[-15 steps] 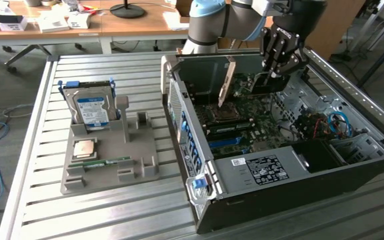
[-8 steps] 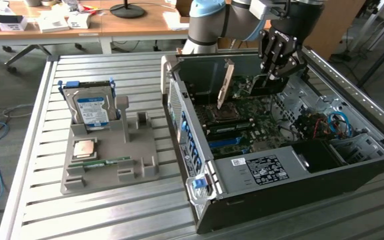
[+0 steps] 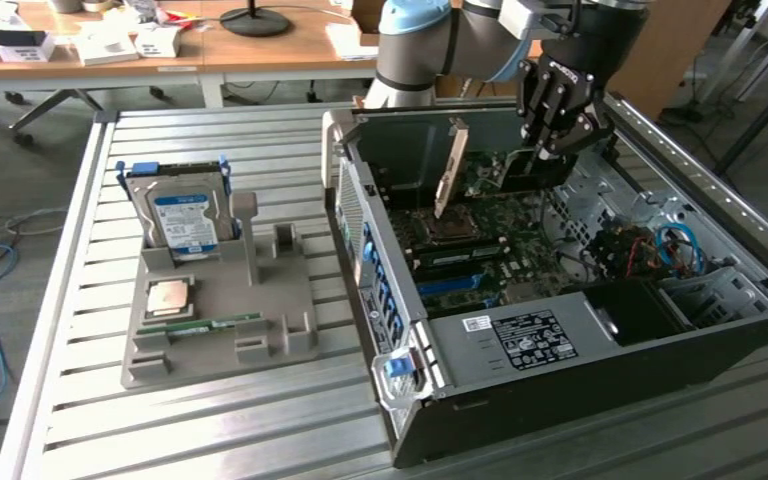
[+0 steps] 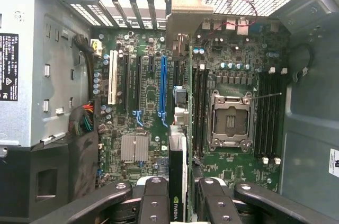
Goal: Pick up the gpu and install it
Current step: 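Insert the gpu into the slot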
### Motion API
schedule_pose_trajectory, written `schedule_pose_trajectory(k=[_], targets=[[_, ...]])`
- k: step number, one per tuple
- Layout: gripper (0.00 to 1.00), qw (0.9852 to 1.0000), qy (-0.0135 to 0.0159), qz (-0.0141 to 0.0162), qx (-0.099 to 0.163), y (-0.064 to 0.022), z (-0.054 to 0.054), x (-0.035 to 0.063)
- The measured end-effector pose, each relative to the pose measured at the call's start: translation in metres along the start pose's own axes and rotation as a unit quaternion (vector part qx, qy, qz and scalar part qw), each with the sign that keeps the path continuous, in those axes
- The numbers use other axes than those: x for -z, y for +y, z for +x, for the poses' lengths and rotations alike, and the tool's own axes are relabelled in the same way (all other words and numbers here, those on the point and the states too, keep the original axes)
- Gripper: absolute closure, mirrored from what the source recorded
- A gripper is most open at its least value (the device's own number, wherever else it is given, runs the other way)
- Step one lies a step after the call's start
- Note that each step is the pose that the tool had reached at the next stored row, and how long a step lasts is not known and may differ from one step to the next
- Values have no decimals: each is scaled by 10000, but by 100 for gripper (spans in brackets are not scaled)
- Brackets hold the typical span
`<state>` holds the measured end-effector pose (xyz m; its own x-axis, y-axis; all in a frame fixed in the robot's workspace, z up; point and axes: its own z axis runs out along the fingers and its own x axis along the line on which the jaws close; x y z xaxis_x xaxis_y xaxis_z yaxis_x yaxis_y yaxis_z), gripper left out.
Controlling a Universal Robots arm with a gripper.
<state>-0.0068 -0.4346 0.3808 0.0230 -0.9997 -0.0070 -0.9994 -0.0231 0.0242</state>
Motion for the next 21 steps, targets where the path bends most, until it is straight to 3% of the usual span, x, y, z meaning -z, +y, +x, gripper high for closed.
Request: schedule_pose_trajectory(k=[5, 10, 15, 21], targets=[[74, 10000, -8, 5, 0, 0, 0, -2], [74, 10000, -56, 43, 1, 6, 0, -7], [74, 9998, -177, 114, 5, 45, -1, -11], [74, 9997, -179, 119, -140, 44, 2, -21]])
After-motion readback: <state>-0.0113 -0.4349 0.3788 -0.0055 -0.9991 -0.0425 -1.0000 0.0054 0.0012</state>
